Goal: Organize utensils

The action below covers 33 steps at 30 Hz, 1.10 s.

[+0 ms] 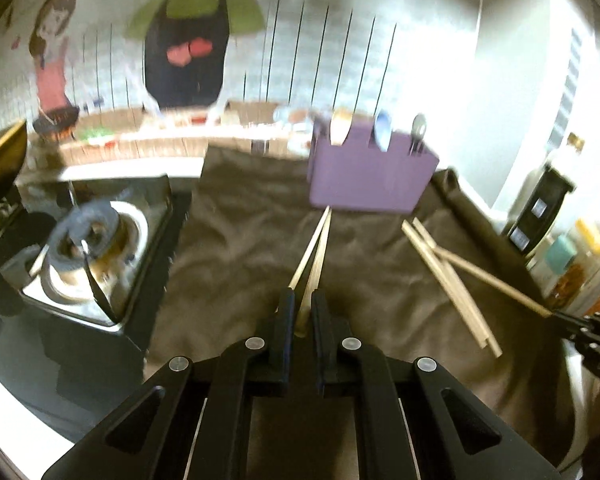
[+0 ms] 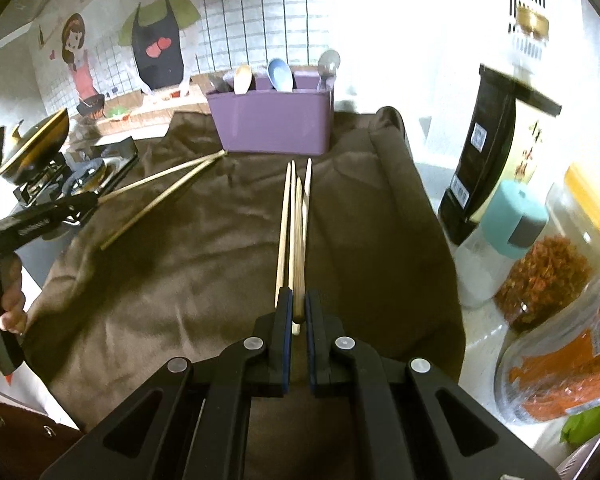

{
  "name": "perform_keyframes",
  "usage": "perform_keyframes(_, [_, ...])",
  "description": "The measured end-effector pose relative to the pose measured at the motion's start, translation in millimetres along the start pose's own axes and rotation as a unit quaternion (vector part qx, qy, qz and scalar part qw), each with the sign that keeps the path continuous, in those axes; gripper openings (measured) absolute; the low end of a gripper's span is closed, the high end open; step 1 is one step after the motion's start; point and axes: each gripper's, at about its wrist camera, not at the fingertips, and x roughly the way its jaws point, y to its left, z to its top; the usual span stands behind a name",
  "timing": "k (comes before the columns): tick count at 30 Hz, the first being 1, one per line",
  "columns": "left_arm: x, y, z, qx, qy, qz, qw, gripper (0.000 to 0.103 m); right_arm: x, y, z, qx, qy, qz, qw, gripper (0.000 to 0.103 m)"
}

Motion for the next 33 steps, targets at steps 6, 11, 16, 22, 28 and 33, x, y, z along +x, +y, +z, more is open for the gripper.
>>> perform_keyframes(6, [-22.3,-14.3,27.3,0.016,-0.028,-0.022,0.9992,0.007,-10.8,3.0,22.2,-0.016,-0.029,-0.022,0.999,0.005])
perform_keyframes(11, [-28.3,-24.2,59.1,0.014,-0.058,-0.034,0.9977,0.003,-22.5,4.4,60.6,-0.004,-0.069,-0.022,0.997,0.005])
perform_keyframes(16, [-27.5,-20.9,74.6,0.023,-0.049,-0.052,0.9972,0.003,-32.0,11.7,91.5,-0.015,-0.098,-0.03,0.995,0.005])
perform_keyframes(22, [-11.1,3.0,33.8,-0.017,0.005,-0.092,0.9956,0.009,-36.2,8.4,85.0,-0.01,-0.097,-0.024,0.995,0.005])
perform_keyframes(28, [6.1,5.4,-37.0,0.0,0.054,-0.067,0.9963,0.026,-42.5,1.9,76.4,-0.003,-0.102,-0.027,0.994,0.005])
perform_keyframes(33, [22.3,-0.8,-71.5,0.015,0.087,-0.028,0.9957,0.027,-47.8,-0.1,74.9,-0.001,-0.111,-0.036,0.993,0.005])
